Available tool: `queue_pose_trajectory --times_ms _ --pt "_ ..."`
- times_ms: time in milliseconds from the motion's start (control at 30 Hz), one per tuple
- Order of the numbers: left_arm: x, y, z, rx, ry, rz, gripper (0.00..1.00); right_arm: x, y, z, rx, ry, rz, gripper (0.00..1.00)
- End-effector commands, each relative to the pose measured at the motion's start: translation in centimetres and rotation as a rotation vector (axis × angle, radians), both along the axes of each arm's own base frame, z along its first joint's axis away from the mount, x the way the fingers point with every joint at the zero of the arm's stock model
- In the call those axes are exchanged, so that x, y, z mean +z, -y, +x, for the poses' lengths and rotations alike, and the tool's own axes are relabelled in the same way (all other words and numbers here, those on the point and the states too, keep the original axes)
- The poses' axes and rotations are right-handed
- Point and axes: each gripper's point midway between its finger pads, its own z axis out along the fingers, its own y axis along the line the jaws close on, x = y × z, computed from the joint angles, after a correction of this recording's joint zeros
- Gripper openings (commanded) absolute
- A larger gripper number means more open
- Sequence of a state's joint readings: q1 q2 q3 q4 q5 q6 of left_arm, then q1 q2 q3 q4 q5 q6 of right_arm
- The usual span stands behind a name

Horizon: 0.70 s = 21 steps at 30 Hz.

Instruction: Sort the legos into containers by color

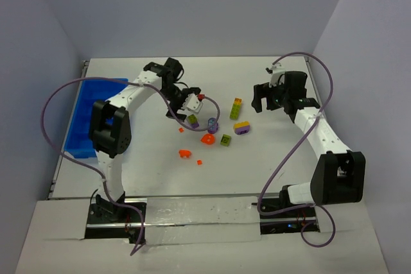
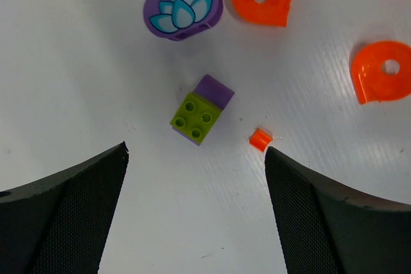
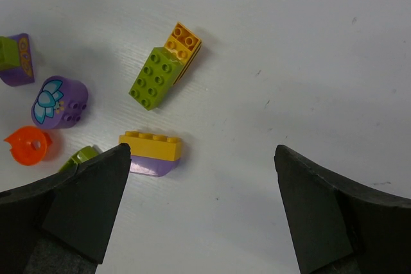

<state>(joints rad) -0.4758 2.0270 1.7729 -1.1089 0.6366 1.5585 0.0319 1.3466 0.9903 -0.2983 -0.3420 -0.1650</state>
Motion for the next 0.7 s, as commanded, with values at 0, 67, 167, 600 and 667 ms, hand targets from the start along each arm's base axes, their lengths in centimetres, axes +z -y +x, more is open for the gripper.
queue_pose_trajectory --times_ms 0,67,167,600,667 --pt "-0.8 -0.4 -0.2 -0.207 0.079 0.111 0.93 1.5 0.3 0.9 0.01 0.031 -0.002 1.0" --pt "-1.3 -0.1 0.2 -0.237 0.097 0.132 0.9 1.3 0.2 0.9 0.015 0.022 0.0 1.0" --pt "-2.2 0.1 0.3 -0.281 0.114 0.17 0.87 1.1 0.1 0.8 0.022 0.011 0.003 1.0" --pt "-5.5 1.0 0.7 -0.357 0.115 0.27 0.75 0.7 0.1 0.7 0.035 -0.006 0.001 1.0" --pt "-5.7 1.1 0.7 -0.357 0.101 0.275 0.73 0.7 0.2 0.7 0.033 -0.004 -0.001 1.0"
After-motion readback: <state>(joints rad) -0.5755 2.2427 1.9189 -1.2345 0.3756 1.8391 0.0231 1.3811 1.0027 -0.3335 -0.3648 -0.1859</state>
